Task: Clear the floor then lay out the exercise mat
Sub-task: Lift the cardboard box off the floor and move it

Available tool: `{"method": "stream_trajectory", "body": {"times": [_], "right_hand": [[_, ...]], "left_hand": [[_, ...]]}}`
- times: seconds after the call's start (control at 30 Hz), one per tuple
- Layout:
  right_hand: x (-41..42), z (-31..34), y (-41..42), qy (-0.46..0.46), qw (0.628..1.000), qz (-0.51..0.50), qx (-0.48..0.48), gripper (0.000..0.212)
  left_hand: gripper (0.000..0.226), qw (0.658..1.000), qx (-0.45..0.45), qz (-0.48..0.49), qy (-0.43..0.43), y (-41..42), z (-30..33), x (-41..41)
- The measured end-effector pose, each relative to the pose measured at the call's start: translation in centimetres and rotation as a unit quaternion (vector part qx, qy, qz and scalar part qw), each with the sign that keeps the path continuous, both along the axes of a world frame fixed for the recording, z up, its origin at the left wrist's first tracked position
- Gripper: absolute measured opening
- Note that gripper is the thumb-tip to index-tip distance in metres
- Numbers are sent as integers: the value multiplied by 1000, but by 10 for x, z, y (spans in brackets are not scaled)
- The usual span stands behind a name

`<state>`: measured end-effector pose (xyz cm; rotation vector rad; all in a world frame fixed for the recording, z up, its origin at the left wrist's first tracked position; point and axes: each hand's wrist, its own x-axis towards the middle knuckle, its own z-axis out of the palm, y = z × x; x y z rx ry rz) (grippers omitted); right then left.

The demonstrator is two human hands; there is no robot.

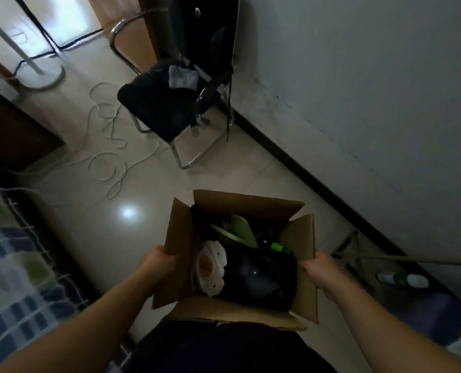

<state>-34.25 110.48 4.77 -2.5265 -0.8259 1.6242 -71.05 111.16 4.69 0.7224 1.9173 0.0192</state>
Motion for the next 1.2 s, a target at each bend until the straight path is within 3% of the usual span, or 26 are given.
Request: {"method": "stream_trajectory", "body": {"times": [0.17, 0.33, 0.53, 0.67, 0.87, 1.03, 1.2], "right_hand": [[-34, -1, 82, 15, 999, -36, 7, 66], [-47, -16, 154, 11, 997, -75, 30, 44], [-26, -55, 237, 27, 993, -112, 38, 50], [-5, -85, 291, 36, 988, -146, 20, 14], [11, -158, 365, 31, 979, -200, 2, 10], [11, -250, 413, 26, 969, -244, -5, 16], [20, -346, 466, 10, 966, -259, 15, 14]], "left_hand": [[4, 998, 2, -50, 30, 114, 5, -32], [19, 992, 14, -107, 63, 216, 4, -37], [18, 990, 29, -117, 70, 326, -14, 0], [19, 985, 12, -162, 63, 393, -35, 36], [23, 971, -25, -218, 94, 507, -116, 78], [32, 937, -28, -318, 145, 581, -220, 102], [37, 935, -15, -326, 141, 648, -328, 124]]}}
